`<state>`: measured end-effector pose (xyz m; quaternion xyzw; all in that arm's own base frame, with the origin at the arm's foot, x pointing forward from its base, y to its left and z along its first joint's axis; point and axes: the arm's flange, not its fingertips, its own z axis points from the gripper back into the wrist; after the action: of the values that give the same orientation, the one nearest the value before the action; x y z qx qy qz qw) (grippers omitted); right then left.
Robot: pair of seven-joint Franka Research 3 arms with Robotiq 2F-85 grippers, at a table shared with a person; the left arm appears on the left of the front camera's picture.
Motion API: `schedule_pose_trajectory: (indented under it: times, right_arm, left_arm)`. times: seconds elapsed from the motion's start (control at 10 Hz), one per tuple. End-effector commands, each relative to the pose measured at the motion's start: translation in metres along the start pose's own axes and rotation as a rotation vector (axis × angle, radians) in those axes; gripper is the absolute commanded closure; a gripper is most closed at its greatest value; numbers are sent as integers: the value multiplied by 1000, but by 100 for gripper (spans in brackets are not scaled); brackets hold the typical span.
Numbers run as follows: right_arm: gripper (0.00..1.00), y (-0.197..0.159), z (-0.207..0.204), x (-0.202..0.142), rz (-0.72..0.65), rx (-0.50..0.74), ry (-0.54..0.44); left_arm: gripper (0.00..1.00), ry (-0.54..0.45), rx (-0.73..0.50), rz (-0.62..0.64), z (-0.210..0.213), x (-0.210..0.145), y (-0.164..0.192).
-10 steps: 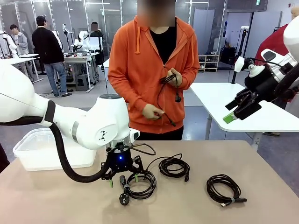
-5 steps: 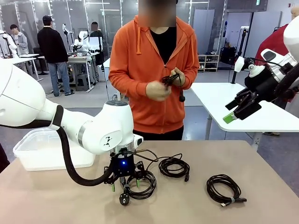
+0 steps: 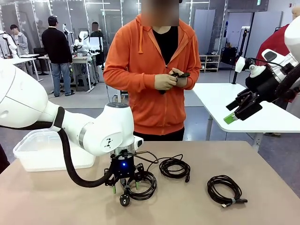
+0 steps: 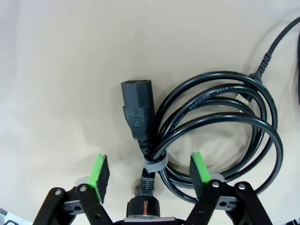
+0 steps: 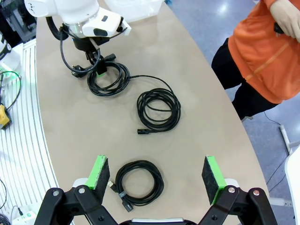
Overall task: Organize and store the cables.
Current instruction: Place the Power Cable into the Organizing box.
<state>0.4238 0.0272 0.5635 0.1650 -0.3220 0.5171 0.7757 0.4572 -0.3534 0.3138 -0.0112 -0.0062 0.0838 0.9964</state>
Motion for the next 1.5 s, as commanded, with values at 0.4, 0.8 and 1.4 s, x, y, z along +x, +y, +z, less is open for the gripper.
schedule_pose_trajectory:
  times: [0.4,0.8,1.4]
  right_arm:
    - [0,1,-1,-1,-1,1,0]
    - [0,1,-1,-1,-1,1,0]
    - [0,1,-1,-1,-1,1,0]
  left_arm:
    - [96,-49,6,3,-7,12,-7]
    - [100,-62,-37,-12,7,19,1]
    - [100,-65,-184,-166,146,60,44]
